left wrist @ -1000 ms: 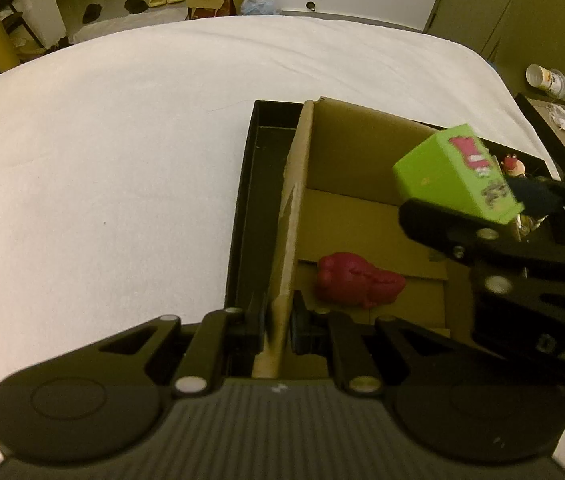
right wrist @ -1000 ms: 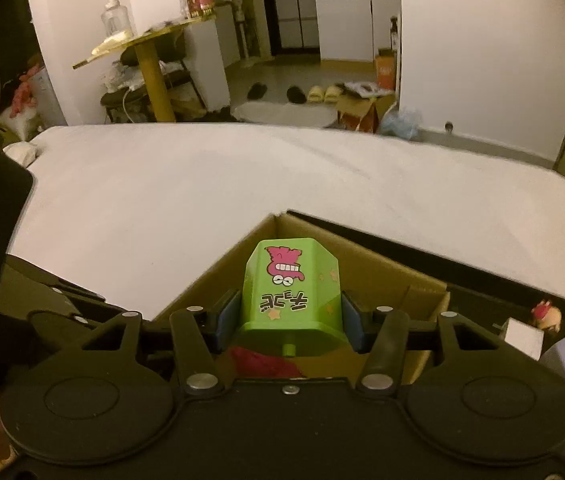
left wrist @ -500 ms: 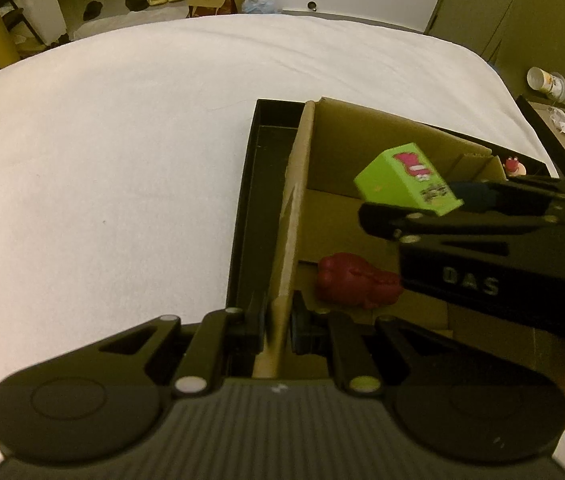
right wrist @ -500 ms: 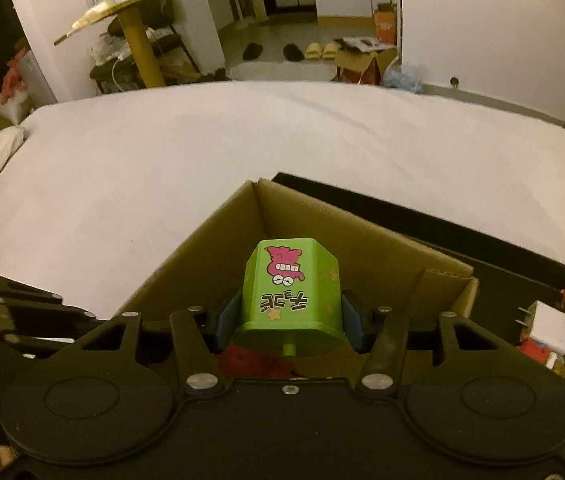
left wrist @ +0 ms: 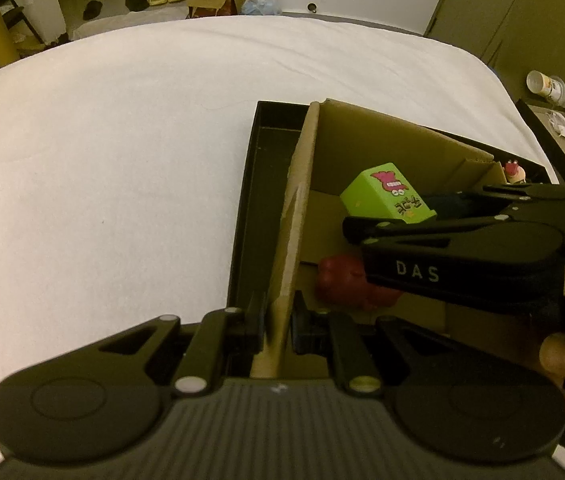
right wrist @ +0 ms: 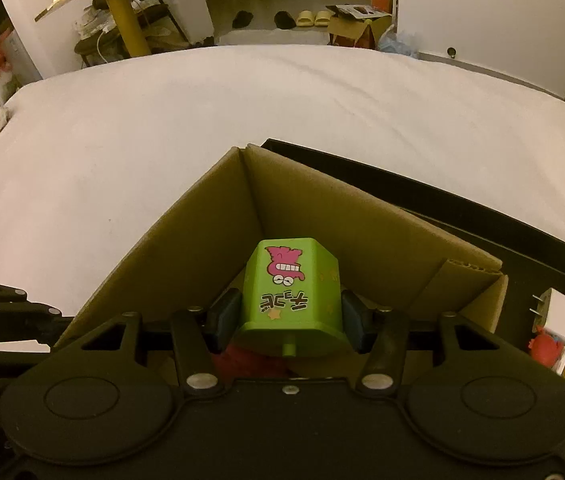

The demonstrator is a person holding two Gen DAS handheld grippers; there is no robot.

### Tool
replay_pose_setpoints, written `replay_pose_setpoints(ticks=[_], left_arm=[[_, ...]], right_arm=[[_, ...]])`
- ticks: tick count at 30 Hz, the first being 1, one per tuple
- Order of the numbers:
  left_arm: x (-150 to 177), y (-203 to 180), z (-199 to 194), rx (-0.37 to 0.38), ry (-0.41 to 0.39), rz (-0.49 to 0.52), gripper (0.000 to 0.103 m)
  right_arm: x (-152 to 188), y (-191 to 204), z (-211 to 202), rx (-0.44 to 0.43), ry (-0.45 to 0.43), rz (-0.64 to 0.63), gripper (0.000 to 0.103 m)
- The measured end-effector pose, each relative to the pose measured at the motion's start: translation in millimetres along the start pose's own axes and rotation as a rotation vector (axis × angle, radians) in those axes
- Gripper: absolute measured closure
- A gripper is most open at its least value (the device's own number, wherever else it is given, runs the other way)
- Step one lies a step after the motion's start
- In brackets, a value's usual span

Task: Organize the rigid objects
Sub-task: 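Lower the green toy box into the box and open the right gripper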

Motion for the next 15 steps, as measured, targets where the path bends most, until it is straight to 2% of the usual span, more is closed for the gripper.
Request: replay_pose_setpoints(ticks=[8,15], left_arm=[[0.7,-0.3,-0.5,0.000,-0.002,-0.001,0.092],[0.1,0.2,0.9,-0.001,0.003,0.001,0.092]], right_arm=[[3.8,1.4,-18.3,-0.018,-0.045,-0.010,0.049],[1.6,-2.3,-54.4,-0.018,-0.123,0.003,0.049]])
Point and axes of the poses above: each gripper's, at about its wrist camera, not at the fingertips, and z roughly the way its jaws point, y to its left, x to its underside, the point moved 2 cm from there along z, roughly the way its jaws point, and after that the axes turned 15 degrees about -x, right-handed, at the moved point
